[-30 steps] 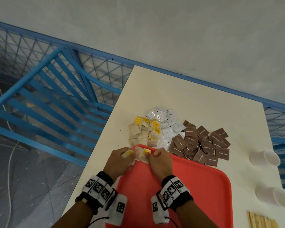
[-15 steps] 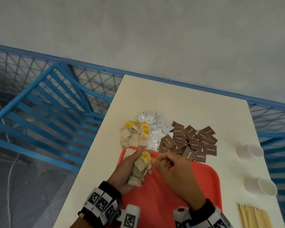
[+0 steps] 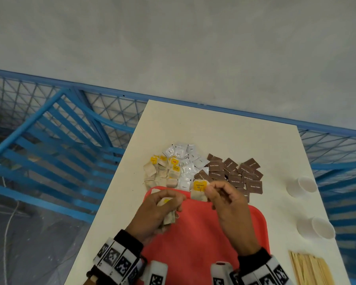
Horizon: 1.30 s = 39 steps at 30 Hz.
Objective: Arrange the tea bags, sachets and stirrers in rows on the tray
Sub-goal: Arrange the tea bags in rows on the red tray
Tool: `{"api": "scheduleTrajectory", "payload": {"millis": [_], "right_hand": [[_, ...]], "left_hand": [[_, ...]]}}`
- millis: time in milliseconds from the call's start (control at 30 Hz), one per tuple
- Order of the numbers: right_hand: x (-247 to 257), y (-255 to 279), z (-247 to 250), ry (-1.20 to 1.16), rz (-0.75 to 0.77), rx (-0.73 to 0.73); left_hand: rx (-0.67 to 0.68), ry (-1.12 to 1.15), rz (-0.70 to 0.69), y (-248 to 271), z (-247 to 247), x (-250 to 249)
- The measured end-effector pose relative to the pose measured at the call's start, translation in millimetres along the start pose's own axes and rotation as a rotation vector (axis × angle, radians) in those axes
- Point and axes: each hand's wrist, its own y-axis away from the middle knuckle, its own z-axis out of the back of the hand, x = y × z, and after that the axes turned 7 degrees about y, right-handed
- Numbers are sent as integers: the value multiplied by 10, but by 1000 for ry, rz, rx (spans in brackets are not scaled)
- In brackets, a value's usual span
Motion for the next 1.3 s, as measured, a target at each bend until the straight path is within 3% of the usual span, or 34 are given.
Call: {"api": "scheduleTrajectory", "payload": {"millis": [200, 300, 400, 533, 633, 767, 867, 967, 1067, 1300], "right_hand": [[32, 24, -114, -57, 49, 24], [40, 26, -113, -98, 58, 56], [57, 19, -54, 4, 97, 234], [20, -38, -32, 68, 95, 224], [28, -29, -108, 136, 60, 320], [22, -26, -200, 153, 51, 232], [-95, -34, -284, 175, 35, 252], [-466, -102, -337, 206, -98, 231], [-998, -176, -403, 381, -311, 198], [-1385, -407, -771, 319, -567, 180]], "left_hand": [[0, -277, -355, 11, -199, -258], [5, -301, -423, 5, -201, -308], [1, -328, -459, 7, -138, -344], [-11, -330, -437, 4, -69, -348], [2, -347, -440, -1, -20, -338], [6, -349, -419, -27, 67, -306], [-21, -359, -374, -63, 171, -225], [-145, -435, -318, -162, 431, 12], [-291, -558, -195, -243, 771, 342], [-317, -653, -43, -293, 1122, 721]]}}
